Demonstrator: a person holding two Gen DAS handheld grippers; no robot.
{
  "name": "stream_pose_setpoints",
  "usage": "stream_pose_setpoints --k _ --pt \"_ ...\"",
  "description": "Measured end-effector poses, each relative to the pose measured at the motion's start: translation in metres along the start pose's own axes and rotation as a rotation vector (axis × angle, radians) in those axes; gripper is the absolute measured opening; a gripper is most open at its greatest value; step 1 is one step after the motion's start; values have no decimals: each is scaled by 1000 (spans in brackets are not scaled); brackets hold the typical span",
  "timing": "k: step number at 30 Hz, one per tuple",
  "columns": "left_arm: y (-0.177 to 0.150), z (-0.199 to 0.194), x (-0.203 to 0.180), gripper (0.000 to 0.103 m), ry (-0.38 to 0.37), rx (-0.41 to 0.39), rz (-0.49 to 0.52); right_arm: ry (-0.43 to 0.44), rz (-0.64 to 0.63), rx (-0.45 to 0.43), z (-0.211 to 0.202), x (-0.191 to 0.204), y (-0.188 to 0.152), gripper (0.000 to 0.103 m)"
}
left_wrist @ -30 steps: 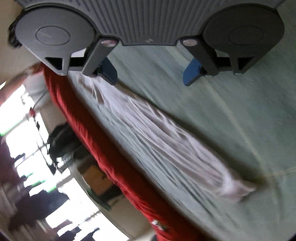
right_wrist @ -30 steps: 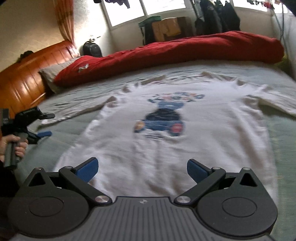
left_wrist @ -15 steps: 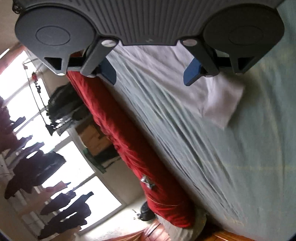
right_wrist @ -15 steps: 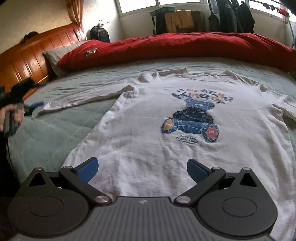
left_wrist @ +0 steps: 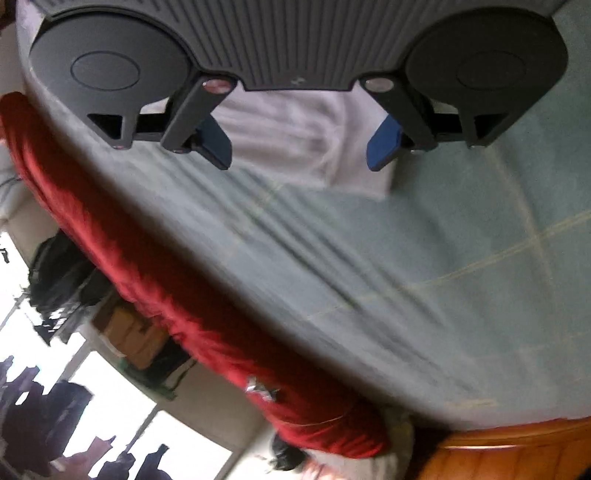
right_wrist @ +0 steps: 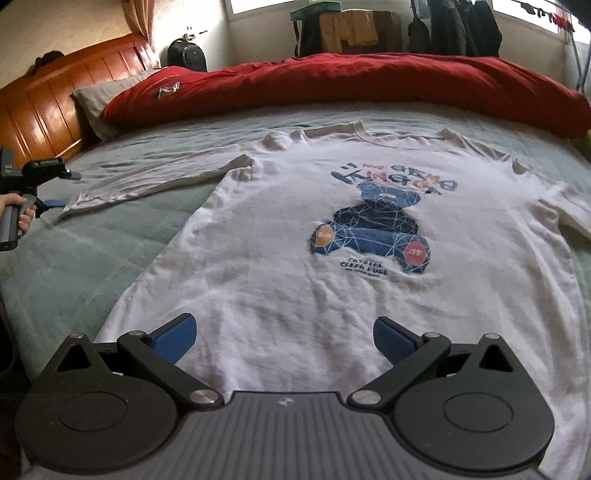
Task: Fold clothes
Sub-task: 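Move the open left gripper to the sleeve cuff beside the shirt body, then close the left gripper on the sleeve cuff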
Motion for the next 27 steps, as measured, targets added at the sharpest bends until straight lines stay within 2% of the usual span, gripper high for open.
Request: stream_pose_setpoints --k 4,8,10,12,14,17,20,24,27 --pt "-8 9 -5 84 -48 48 8 -3 -18 11 3 6 -1 103" --pt "-33 -1 -11 84 -160 48 -44 -2 -39 9 1 10 -2 103" --pt "-45 -8 -4 88 -217 39 -130 2 -38 14 1 10 -4 103" --pt "-59 -11 10 94 -269 41 -275 11 -32 18 1 9 -5 103" --pt "-74 -10 25 94 -312 29 -396 21 -30 25 3 10 -7 103" --pt "-83 -3 40 94 -300 -17 -468 27 -42 35 5 14 -11 103" --pt "-78 4 41 96 -306 -68 -476 25 -51 36 4 16 -13 103" --pt "-65 19 35 102 -280 -99 -452 27 -32 39 6 12 -14 103" --pt "-55 31 30 102 -271 -123 -431 28 -26 42 7 11 -14 103"
Point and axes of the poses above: each gripper's, at about its wrist camera, not at the fingertips, and z roughly the way its jaws point, x to its left, y to its top, the point moved 5 cm from there along z, roughly the way its jaws point, and after that the axes turned 8 degrees about x, right-handed, at the moved point
